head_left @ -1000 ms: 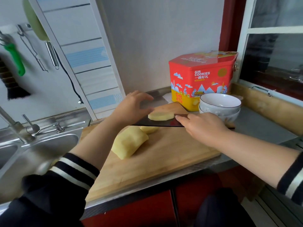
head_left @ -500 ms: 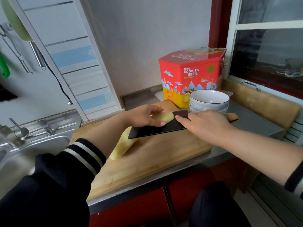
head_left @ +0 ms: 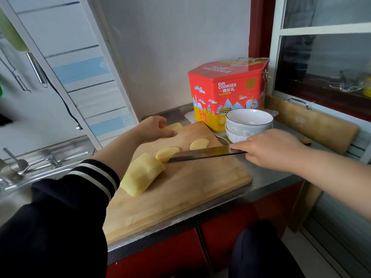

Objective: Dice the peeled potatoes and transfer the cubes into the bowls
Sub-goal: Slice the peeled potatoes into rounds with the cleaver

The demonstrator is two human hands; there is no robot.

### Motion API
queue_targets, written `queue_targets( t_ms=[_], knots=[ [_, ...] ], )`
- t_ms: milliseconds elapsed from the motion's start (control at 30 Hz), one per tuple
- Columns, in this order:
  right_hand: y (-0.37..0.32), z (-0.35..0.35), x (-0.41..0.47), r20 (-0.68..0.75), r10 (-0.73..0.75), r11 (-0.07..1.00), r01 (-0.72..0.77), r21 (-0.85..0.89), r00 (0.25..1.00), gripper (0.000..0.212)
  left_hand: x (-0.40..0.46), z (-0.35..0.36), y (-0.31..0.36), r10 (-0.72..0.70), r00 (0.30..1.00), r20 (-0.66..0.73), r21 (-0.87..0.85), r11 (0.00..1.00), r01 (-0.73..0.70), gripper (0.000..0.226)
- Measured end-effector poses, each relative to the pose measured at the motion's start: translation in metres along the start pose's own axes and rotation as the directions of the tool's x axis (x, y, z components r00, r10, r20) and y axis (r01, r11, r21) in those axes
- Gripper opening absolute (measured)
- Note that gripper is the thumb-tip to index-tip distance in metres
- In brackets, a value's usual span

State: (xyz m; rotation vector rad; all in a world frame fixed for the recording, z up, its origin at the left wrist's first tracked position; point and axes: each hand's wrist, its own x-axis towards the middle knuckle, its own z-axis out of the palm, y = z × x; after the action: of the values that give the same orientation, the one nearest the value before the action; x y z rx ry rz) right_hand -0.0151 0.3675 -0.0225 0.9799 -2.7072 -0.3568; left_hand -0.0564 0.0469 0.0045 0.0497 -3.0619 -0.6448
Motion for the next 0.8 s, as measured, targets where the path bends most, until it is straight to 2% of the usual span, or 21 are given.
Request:
queue_targets(
  t_ms=[100,167,267,333,500,600,633,700,800],
  knots=[
    [0.008,0.002,-0.004,0.091,0.143,0.96,-0.161,0.23,0.985,0.034,0.003,-0.013,-0.015,-0.082,0.996,-0.047,-0.016,0.997,0.081,0.082],
    [0.011,0.004,-0.002,0.16,0.228,0.889,-0.273,0.369,0.96,0.013,0.001,-0.017,-0.019,-0.111,0.993,-0.038,-0.01,0.994,0.111,0.082],
    [0.007,-0.001,0.005,0.222,0.313,0.752,-0.384,0.535,0.923,0.017,-0.01,-0.011,-0.006,-0.065,0.997,0.048,0.082,0.995,0.061,0.075],
    [0.002,-0.006,0.01,0.271,0.349,0.676,-0.442,0.59,0.897,0.013,-0.016,0.002,0.007,-0.019,0.992,0.124,0.161,0.987,-0.001,0.075],
    [-0.012,-0.015,0.022,0.336,0.367,0.579,-0.496,0.647,0.867,0.011,-0.025,0.048,0.02,0.022,0.974,0.227,0.309,0.946,-0.094,0.08],
    [-0.022,-0.017,0.029,0.371,0.328,0.546,-0.495,0.676,0.869,0.013,-0.036,0.05,0.016,0.053,0.966,0.251,0.241,0.964,-0.116,0.067],
    [-0.025,-0.018,0.031,0.378,0.315,0.539,-0.492,0.684,0.871,0.014,-0.04,0.043,0.013,0.082,0.975,0.205,0.207,0.97,-0.125,0.058],
    [-0.032,-0.023,0.035,0.389,0.285,0.528,-0.483,0.699,0.876,0.017,-0.05,0.024,0.004,0.144,0.989,0.015,0.159,0.977,-0.145,0.032],
    [-0.045,-0.034,0.041,0.387,0.236,0.488,-0.453,0.746,0.891,0.018,-0.067,0.002,-0.019,0.167,0.945,-0.282,0.095,0.985,-0.145,0.011]
  ],
)
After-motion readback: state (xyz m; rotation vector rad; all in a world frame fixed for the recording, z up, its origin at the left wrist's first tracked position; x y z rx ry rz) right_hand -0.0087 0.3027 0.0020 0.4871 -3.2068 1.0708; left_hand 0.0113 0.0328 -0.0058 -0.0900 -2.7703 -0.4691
